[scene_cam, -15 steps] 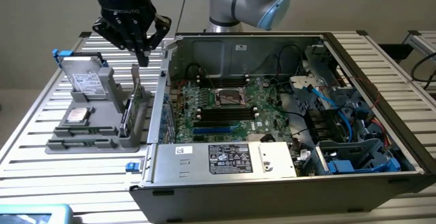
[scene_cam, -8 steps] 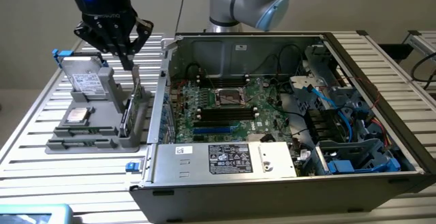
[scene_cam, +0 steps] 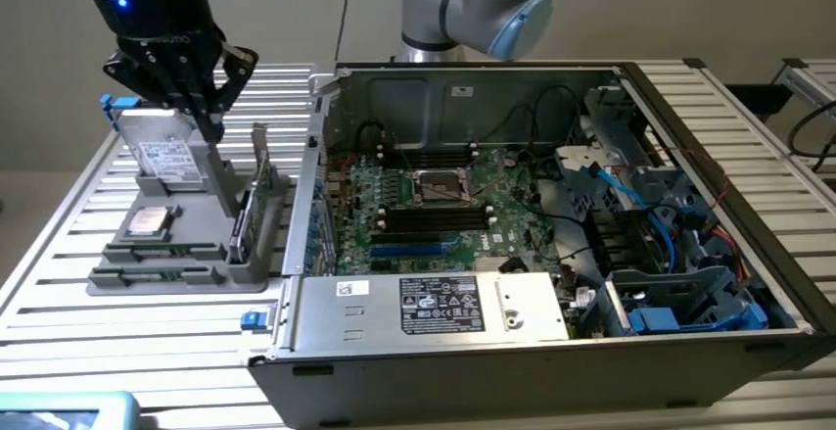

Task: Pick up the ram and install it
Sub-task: 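Reach for the ram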

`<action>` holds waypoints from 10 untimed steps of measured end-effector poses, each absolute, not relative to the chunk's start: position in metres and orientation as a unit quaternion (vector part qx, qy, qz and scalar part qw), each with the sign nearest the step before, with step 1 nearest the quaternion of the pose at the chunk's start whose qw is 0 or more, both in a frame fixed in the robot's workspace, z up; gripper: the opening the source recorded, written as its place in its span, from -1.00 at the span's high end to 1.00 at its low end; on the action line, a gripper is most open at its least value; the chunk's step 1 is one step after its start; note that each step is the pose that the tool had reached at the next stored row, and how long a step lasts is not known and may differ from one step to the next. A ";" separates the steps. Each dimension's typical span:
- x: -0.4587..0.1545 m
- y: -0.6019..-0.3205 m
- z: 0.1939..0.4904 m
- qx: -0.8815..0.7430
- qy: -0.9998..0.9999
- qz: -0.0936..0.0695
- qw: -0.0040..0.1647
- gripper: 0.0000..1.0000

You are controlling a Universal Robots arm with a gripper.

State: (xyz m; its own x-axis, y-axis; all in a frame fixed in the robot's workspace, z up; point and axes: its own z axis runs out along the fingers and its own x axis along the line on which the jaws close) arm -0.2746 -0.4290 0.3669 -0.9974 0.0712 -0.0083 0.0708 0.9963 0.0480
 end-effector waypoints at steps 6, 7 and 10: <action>-0.297 -0.431 0.362 0.036 0.999 0.024 -0.002 0.79; -0.300 -0.431 0.361 0.036 0.999 0.024 -0.004 0.79; -0.309 -0.431 0.358 0.036 0.999 0.023 -0.008 0.79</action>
State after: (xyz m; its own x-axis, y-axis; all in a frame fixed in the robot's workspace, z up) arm -0.3093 -0.4314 0.3577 -0.9973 0.0712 0.0170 0.0719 0.9963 0.0462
